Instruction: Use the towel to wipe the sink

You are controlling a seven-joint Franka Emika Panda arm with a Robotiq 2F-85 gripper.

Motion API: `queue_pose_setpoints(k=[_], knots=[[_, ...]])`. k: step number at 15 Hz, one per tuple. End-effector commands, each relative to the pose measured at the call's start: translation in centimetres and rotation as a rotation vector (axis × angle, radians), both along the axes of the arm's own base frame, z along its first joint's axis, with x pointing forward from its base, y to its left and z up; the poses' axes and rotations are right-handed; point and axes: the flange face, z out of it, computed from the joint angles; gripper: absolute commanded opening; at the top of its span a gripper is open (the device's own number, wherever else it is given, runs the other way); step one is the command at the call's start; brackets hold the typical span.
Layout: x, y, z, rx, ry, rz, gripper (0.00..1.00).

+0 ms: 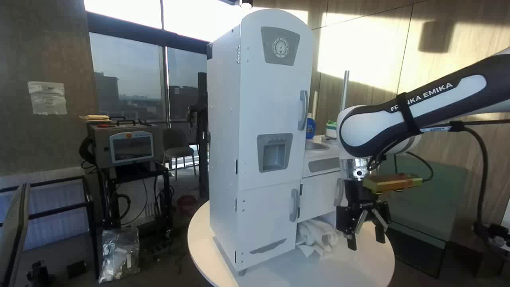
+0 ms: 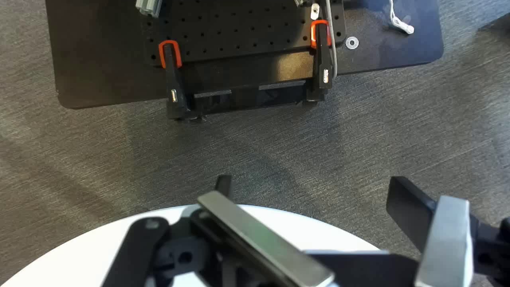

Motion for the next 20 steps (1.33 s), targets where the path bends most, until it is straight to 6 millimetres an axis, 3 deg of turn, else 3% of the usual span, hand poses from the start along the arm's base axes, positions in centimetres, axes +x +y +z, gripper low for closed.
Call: queue_pose_setpoints(k=[1, 17, 20], knots=[[0.1, 0.0, 0.2, 0.0, -0.002, 0.0, 1.0], [0.2, 0.0, 0.4, 0.001, -0.008, 0.0, 1.0], [2.1, -0.6, -3.0, 0.002, -0.089, -0.065, 1.0]])
